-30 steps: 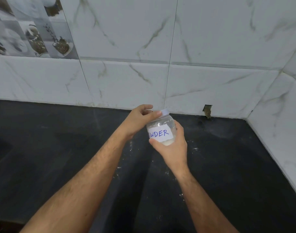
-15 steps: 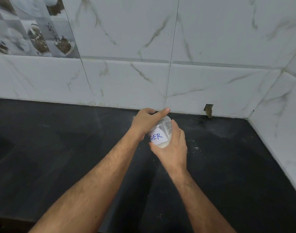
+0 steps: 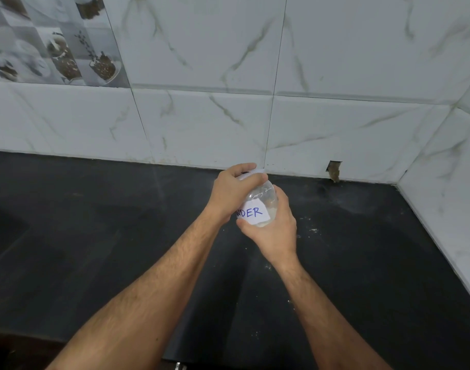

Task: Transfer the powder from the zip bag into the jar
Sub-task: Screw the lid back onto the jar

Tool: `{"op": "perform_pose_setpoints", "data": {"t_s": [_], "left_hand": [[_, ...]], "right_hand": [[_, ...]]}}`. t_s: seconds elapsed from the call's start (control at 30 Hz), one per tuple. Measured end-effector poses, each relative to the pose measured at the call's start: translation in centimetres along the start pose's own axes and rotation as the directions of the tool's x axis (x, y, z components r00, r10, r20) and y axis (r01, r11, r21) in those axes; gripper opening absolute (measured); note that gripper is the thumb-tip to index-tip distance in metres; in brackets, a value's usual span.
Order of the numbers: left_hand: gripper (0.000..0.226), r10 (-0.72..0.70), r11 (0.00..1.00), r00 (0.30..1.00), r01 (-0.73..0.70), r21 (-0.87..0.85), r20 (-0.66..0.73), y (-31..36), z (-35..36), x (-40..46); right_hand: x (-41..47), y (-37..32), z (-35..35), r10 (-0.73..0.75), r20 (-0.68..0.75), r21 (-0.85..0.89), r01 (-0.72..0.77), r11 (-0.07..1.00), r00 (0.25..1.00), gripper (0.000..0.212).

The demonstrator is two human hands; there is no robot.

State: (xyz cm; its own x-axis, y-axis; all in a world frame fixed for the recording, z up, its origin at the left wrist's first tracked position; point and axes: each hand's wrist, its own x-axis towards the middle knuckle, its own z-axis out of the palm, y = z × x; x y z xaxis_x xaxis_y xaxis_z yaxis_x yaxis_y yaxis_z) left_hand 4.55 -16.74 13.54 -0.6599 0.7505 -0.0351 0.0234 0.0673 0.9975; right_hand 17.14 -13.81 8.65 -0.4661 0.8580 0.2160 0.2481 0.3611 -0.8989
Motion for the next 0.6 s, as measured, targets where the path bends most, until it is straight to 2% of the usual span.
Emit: {"op": "perform_pose_setpoints", "data": {"t_s": [0.3,0.43,0.6], "left_hand": [[0.057,0.024,0.995,1.0,-0.025,0.096,0.015,-0.6,-0.2,-0.2],[0.065,-0.002,1.0,0.999,0.002,-0.004,0.052,-0.8,-0.3,0.0],[0.067,-0.086,0.984,0.973,0.117,-0.133,0.215,-3.0,-1.3,-1.3]], "right_hand": [[0.3,0.9,-0.1,0.014,0.082,0.072,-0.02,0.997,0.997,0.094],[0.5,1.0,-0.5,-0.004,0.064,0.116,-0.004,0.993,0.998,0.092],[1.1,2.3,-0.9,0.05,0.096,0.231,-0.071,0.97,0.994,0.098]]}}
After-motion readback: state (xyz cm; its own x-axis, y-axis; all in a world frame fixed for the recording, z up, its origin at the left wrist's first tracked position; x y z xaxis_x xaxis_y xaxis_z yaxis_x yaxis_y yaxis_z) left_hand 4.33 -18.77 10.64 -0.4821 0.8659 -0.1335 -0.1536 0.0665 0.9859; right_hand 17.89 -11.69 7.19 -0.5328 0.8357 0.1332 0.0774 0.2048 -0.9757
